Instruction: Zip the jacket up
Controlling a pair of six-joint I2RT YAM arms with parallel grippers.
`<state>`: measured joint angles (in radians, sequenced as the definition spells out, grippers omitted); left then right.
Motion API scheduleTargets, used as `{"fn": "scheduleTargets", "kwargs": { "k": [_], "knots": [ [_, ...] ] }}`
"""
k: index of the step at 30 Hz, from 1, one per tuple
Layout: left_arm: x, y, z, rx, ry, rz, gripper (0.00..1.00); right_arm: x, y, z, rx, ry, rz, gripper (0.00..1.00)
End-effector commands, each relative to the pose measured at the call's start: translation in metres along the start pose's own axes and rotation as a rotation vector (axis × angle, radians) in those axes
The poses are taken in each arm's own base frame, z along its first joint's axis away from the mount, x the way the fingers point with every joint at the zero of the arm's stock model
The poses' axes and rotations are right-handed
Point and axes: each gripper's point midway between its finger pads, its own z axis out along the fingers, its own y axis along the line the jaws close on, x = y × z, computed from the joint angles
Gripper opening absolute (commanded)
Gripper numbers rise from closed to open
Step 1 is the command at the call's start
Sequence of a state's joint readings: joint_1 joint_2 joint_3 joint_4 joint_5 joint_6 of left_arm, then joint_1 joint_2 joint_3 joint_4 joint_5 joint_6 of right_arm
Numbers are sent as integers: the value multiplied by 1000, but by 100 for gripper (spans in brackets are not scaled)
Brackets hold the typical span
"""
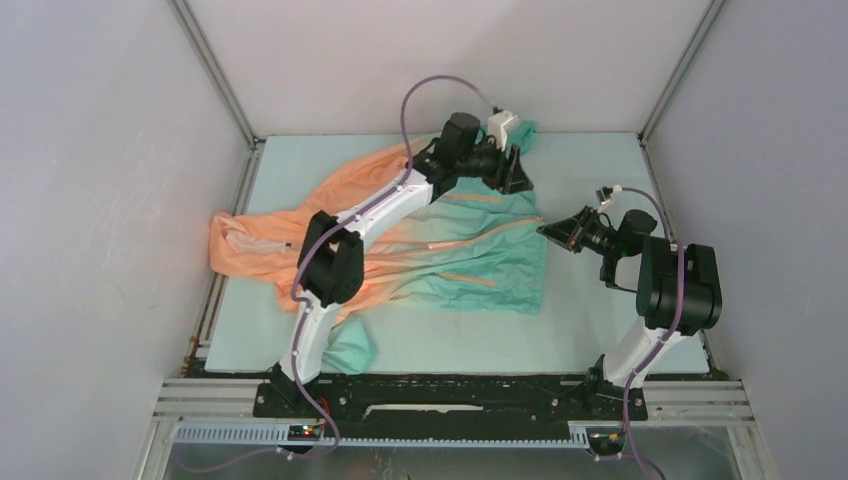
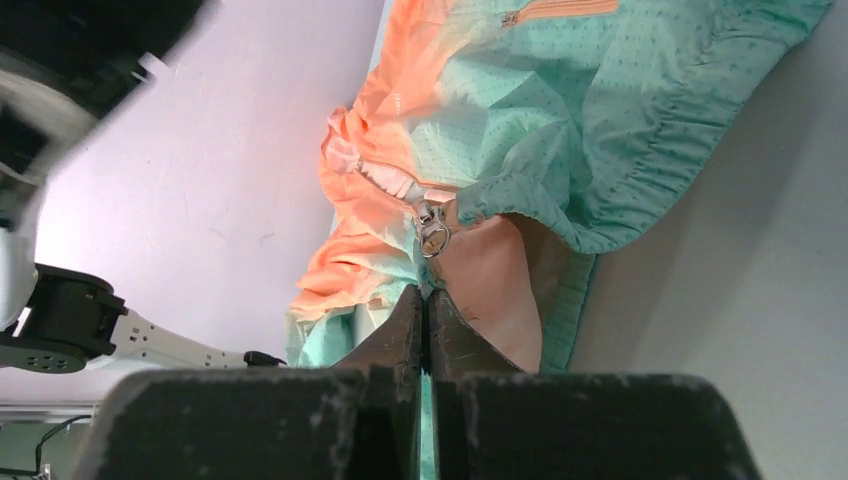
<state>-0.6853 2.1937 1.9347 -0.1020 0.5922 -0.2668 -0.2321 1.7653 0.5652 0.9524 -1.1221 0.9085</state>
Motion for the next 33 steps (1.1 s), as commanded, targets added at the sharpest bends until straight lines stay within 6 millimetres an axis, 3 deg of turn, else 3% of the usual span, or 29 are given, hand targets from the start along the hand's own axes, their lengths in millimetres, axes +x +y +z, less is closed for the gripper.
{"fn": "scheduleTargets", "kwargs": {
  "k": [1,2,12,18,25,33],
  "knots": [
    [-16,-23,14,-18,80,96,59,-2,7,4,-28,11,-74,0],
    [-22,-26,16,-19,79,105,61,-2,7,3,-29,11,-78,0],
    [-7,-41,38,60,81,104,62,4,9,4,-41,31,-80,0],
    [9,-32,49,56,105,77,61,7,11,5,-47,40,-83,0],
    [13,-12,53,-73,105,70,51,8,13,6,-50,45,-92,0],
    [21,-5,50,-190,116,86,52,9,12,8,-37,50,-100,0]
  ]
}}
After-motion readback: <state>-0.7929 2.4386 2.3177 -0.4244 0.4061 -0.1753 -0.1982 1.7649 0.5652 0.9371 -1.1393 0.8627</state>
